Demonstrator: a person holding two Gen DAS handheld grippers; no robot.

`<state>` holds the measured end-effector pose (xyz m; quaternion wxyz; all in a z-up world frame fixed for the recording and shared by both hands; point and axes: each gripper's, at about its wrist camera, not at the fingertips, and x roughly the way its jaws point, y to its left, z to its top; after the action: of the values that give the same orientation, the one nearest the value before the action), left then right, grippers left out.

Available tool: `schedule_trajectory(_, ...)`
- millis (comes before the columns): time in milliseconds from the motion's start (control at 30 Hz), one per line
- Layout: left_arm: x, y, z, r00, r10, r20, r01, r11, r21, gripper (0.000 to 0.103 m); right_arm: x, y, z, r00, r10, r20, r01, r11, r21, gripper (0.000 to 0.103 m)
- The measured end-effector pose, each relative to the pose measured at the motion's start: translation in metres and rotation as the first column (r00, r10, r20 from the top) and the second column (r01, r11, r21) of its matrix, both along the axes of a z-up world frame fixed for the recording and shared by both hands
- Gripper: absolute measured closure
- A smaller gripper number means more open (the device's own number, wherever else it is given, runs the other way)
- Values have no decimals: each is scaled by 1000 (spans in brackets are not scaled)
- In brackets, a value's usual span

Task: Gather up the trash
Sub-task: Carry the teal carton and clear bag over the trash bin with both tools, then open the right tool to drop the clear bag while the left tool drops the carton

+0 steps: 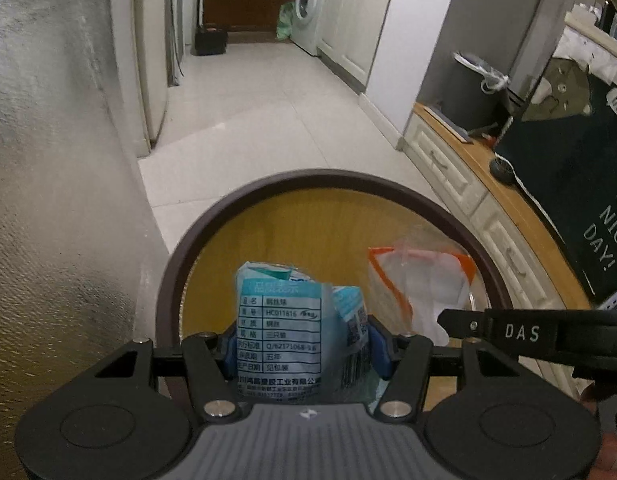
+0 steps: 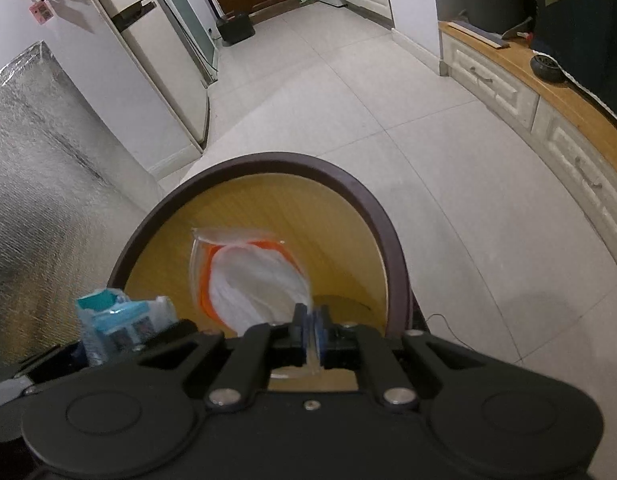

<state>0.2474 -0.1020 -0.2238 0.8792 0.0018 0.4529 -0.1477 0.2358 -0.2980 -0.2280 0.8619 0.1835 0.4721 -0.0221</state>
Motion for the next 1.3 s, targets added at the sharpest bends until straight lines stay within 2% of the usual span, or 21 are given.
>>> schedule_trajectory(233,7,1,-7,999,-18,-41,19,1000,6,43,2,1,1,1000,9,-7,-9,1000,-12,95)
schedule_trajectory(400,12,4,-8,998,-21,-64,22,1000,6,43,3,0,3,1000,26,-10,-26,1000,-5,80)
schedule_trajectory(533,14,7,-7,997,-34,-74,35,999,4,43,6,2,8,997,66,-51,-66,998,-5,78)
schedule_trajectory(600,14,8,-7,996,-40,-80,40,999,4,43,5,4,13,995,79,-60,-80,997,-20,69)
schedule_trajectory(833,24,0,-8,994,-46,-103,48,999,17,42,4,-1,34,994,80,-79,-85,995,-60,58)
schedule_trajectory(933,25,-1,-6,994,-39,-100,41,999,16,38,1,-1,41,993,93,-79,-100,991,-88,55)
schedule_trajectory(1133,24,1,1,995,-14,-96,16,1000,13,18,-5,-6,53,992,113,-61,-120,984,-129,52)
schedule_trajectory(1200,22,1,5,996,-18,-91,20,1000,13,16,-9,-5,57,990,131,-51,-137,979,-149,49)
schedule_trajectory(1300,18,2,10,996,-17,-91,19,1000,19,13,-12,-5,60,987,153,-51,-159,972,-172,48)
